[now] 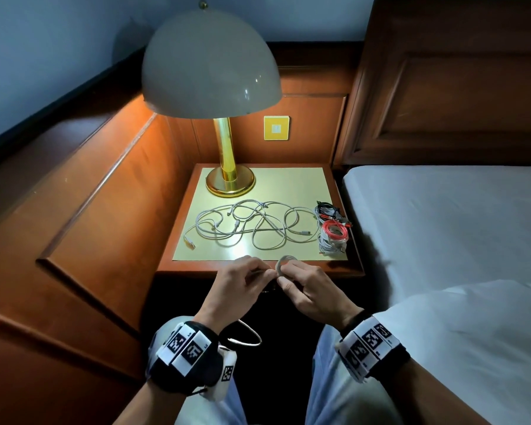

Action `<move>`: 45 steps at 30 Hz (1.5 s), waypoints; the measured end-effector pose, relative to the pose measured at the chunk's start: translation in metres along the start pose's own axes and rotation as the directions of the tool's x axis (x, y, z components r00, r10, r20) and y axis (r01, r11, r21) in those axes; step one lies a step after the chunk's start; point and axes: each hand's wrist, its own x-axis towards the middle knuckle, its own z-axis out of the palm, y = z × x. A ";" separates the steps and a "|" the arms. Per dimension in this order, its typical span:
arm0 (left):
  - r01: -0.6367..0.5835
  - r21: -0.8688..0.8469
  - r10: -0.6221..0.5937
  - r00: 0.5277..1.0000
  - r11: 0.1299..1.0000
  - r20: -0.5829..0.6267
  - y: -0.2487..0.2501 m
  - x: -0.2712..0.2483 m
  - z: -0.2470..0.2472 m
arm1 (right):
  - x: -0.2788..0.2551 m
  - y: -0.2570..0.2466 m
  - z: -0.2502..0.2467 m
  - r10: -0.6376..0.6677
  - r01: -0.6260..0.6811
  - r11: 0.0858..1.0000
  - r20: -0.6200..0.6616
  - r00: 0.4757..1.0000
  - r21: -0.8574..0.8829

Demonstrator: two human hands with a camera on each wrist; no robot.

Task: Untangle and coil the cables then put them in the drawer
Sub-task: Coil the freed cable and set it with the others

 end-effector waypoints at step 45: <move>0.640 -0.654 -0.477 0.757 0.403 0.447 0.008 0.005 0.017 | -0.004 -0.052 -0.006 0.041 -0.004 0.853 -0.059 0.997 0.521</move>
